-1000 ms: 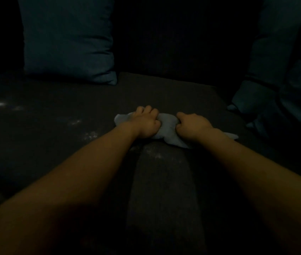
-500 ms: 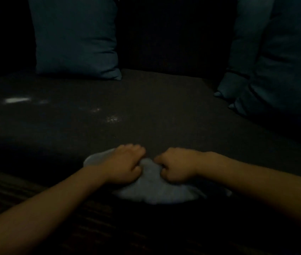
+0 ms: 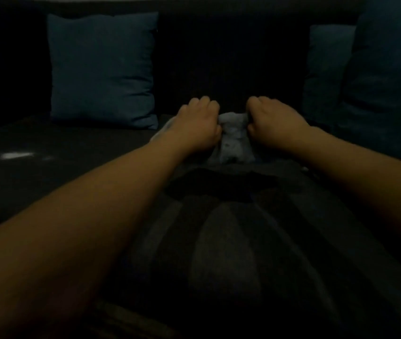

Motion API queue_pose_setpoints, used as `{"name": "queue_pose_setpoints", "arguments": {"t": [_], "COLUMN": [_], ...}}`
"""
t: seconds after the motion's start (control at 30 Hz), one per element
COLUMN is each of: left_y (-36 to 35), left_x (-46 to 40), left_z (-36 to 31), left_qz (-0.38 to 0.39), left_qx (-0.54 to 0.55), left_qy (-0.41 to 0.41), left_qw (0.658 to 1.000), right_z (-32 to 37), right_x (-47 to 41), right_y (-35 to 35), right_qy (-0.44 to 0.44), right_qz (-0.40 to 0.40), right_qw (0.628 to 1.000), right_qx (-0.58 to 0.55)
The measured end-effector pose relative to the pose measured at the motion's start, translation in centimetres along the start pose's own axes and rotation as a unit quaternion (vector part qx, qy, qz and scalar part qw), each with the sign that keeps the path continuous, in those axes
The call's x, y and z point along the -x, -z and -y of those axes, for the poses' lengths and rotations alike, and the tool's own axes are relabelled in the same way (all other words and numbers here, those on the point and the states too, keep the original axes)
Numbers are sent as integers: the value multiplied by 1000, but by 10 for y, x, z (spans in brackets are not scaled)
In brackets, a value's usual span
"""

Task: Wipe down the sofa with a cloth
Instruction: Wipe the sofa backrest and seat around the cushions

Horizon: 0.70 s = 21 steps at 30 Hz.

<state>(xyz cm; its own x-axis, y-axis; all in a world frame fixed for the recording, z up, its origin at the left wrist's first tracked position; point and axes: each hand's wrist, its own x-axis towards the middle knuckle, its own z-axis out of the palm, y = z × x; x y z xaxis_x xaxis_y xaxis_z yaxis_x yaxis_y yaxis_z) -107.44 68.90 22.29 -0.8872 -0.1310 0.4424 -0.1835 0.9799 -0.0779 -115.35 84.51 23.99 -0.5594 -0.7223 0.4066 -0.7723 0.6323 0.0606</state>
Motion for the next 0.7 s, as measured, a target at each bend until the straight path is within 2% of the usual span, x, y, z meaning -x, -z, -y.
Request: {"name": "queue_pose_setpoints", "arguments": {"t": [0.07, 0.13, 0.23, 0.27, 0.33, 0.4, 0.57, 0.7], "left_y": [-24, -64, -148, -172, -203, -217, -246, -252], "left_x": [-33, -56, -63, -63, -82, -104, -149, -160], "left_z": [-16, -31, -47, -47, -38, -27, -24, -22], "left_qz": [-8, 23, 162, 178, 162, 179, 98, 99], "left_qx": [23, 36, 103, 126, 142, 139, 122, 100], "left_qy": [37, 50, 76, 86, 74, 54, 44, 42], "left_qw": [999, 998, 978, 972, 974, 972, 987, 989], "right_z": [-29, -54, -85, -93, -114, -127, -148, -148], "right_x": [-16, -25, -19, -14, -22, -40, -85, -91], "right_y": [-15, -50, -136, -162, -194, -207, -229, -233], "right_qy": [-36, -67, -78, -79, -82, -80, -88, -112], "right_qz": [-48, -33, 116, 144, 101, 98, 100, 102], "right_qw": [998, 996, 990, 986, 987, 984, 986, 983], "right_qx": [28, 56, 14, -28, -99, -126, -105, -106]}}
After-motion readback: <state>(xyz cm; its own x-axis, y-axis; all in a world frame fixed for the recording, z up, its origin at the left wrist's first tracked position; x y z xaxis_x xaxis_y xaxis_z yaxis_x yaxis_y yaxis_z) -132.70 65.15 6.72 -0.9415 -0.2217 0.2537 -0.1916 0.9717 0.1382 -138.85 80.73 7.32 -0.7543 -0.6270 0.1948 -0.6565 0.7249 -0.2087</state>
